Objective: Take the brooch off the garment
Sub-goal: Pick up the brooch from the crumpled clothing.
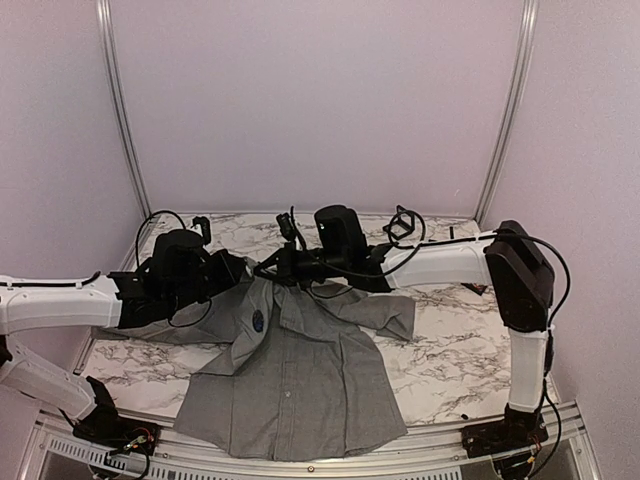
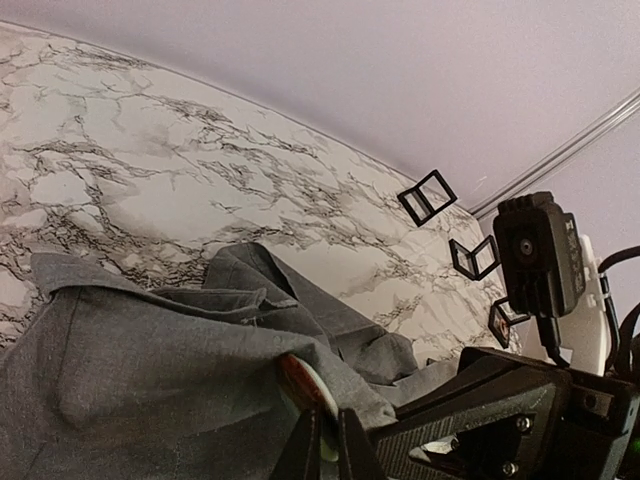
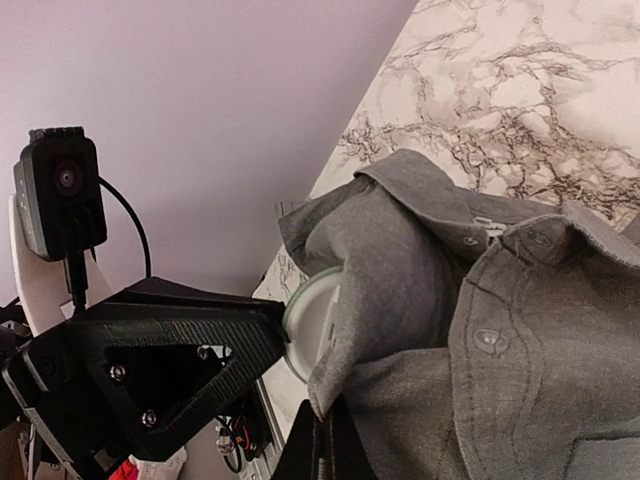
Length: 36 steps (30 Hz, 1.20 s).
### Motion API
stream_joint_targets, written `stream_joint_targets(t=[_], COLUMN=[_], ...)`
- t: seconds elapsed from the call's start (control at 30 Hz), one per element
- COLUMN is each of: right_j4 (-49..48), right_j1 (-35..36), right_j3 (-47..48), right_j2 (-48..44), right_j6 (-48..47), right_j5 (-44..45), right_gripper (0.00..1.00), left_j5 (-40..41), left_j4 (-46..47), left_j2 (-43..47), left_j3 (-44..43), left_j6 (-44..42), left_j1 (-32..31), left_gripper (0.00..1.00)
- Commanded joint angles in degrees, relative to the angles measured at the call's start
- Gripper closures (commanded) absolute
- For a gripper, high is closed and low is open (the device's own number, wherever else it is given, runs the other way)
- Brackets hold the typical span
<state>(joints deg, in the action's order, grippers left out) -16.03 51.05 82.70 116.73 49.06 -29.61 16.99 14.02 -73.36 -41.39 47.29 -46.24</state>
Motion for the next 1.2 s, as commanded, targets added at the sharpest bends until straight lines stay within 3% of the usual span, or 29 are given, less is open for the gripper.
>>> stream_joint_targets(t=[0.0, 0.2, 0.47, 0.73, 1.17], right_j4=[3.9, 6.3, 8.3, 10.1, 11.9], right_j1=[1.2, 1.5, 1.5, 2.0, 3.7], right_j3=[3.2, 4.2, 5.0, 6.6, 7.9], right_j2=[-2.9, -3.3, -2.6, -1.9, -1.5], right_j6=[-4.8, -7.1, -9.2, -11.4, -13.6], right_j5=[2.4, 4.4, 7.1, 9.4, 11.5], right_gripper=[1.00, 1.00, 1.00, 1.00, 1.00], left_j5=[-1.7, -3.5, -7.1, -12.9, -14.9], left_j4=[-2.1, -2.9, -3.7, -4.0, 1.1], left_j2=[-1.7, -2.6, -2.3, -2.3, 0.4], left_j3=[-1.3, -2.2, -2.3, -1.1, 3.3], left_j6=[1.0, 2.1, 4.4, 9.1, 15.3], left_j1=[1.6, 2.1, 2.4, 3.7, 6.7], left_gripper=[0.85, 0.82, 0.92, 0.67, 0.67])
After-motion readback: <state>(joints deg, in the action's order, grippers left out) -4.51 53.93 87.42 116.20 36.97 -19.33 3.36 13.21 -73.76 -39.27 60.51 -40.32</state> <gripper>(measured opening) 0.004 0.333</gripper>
